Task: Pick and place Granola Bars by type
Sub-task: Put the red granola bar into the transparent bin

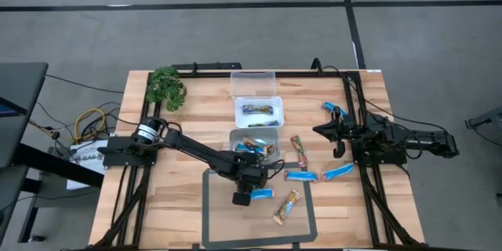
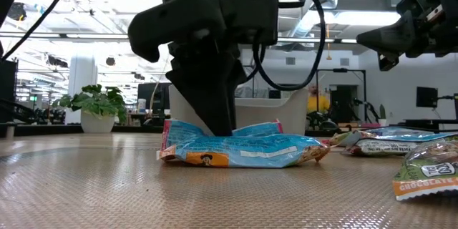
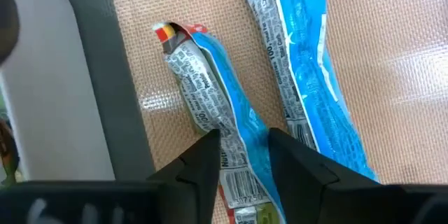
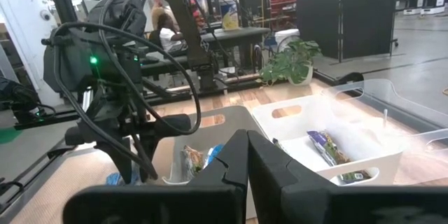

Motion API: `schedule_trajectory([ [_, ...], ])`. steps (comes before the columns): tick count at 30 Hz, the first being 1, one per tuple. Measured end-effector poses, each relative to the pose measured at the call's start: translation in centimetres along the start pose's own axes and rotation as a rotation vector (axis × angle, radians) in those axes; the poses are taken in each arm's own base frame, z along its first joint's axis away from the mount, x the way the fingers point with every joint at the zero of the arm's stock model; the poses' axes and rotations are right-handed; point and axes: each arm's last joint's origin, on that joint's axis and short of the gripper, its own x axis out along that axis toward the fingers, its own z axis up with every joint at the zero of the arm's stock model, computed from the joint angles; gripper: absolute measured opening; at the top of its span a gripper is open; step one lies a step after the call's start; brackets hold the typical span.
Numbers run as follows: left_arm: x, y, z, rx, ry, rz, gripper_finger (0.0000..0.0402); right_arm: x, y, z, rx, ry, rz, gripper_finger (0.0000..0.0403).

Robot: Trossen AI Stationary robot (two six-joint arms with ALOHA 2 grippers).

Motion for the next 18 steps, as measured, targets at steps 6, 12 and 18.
schedule_trajectory([
  [6,0.00,-0.08,-0.12,0.002,0.013,-0.011,0.0037,0.00,0.00,0.00,0.000,0.000,0.000,0.0000],
  [12,-0.01,-0.08,-0.13,0.003,0.014,-0.011,0.0006,0.00,0.00,0.01,0.000,0.000,0.000,0.0000],
  [18,-0.01,-0.08,-0.15,0.005,0.016,-0.011,0.0001,0.00,0.00,0.01,0.000,0.000,0.000,0.0000],
])
